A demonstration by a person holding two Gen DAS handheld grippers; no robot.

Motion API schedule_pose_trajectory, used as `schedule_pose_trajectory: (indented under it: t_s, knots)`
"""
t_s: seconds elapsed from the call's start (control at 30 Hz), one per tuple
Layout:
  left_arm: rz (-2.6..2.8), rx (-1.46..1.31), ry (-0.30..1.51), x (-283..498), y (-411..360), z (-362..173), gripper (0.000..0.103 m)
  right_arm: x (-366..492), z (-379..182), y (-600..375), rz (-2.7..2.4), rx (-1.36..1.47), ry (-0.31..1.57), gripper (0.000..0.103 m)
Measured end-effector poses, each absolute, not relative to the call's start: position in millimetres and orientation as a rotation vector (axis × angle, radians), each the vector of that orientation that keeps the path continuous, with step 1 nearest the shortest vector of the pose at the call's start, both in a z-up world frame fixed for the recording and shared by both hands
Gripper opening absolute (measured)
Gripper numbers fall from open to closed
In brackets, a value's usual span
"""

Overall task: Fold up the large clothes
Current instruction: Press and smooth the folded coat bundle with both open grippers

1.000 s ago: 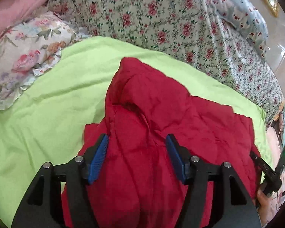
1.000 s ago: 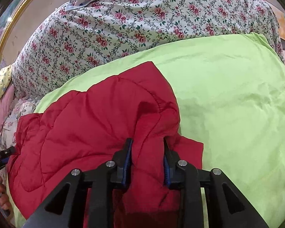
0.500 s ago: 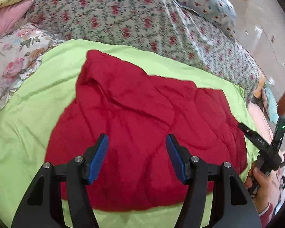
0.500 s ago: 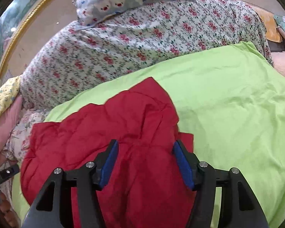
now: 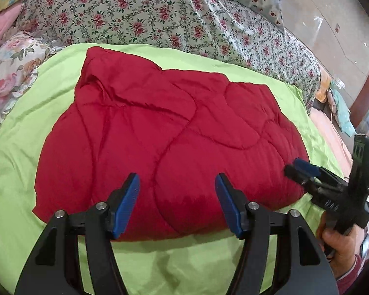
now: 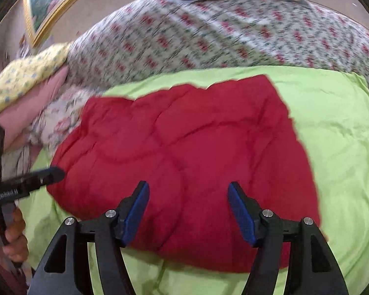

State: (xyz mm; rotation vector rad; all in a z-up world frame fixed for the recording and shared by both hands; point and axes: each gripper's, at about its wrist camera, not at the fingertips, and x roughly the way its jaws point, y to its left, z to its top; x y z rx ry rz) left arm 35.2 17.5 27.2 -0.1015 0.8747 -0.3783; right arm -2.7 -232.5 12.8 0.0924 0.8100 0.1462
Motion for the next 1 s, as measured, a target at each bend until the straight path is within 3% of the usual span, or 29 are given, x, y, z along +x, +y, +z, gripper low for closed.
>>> schedule_pose_trajectory:
  t_s: [0.17, 0.33, 0.53, 0.83, 1.0]
  knots:
    - [-0.359, -0.051, 0.875, 30, 9, 24, 0.071, 3, -4, -212, 0.112, -0.028, 0.846, 0.073]
    - [-0.313, -0.018, 0.9, 37, 2, 12, 0.072, 17, -13, -216, 0.077, -0.024, 0.862, 0.073]
    - [-0.293, -0.004, 0.951, 58, -8, -13, 0.08, 24, -19, -223, 0.061, -0.012, 0.868, 0.071]
    - [-0.276, 0.003, 0.946, 64, -9, -17, 0.082, 12, 2, -217, 0.082, 0.021, 0.823, 0.073]
    - [-0.26, 0.016, 0.946, 66, -13, -17, 0.082, 25, -15, -212, 0.048, -0.038, 0.855, 0.073]
